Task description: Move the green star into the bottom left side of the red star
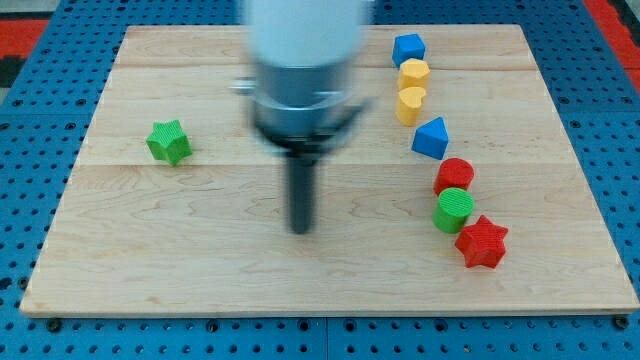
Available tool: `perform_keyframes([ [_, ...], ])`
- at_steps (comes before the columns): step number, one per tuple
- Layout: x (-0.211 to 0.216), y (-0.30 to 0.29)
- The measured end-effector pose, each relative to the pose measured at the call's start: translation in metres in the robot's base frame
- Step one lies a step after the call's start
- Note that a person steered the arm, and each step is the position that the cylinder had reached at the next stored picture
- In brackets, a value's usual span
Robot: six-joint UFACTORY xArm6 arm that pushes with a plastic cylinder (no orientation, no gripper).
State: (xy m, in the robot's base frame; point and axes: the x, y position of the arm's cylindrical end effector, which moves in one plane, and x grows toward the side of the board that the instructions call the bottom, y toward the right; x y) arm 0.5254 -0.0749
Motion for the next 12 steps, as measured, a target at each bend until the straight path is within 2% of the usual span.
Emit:
perform_keyframes([
  [1,-0.030,-0.154],
  [2,-0.090,-0.157],
  [3,-0.125,-0.120],
  [4,-0.123,-0.090],
  [5,-0.120,-0.033],
  [6,-0.104,-0.003],
  [7,-0.038,0.025],
  [8,-0.013,0.078],
  [10,-0.069,0.024],
  [12,-0.098,0.093],
])
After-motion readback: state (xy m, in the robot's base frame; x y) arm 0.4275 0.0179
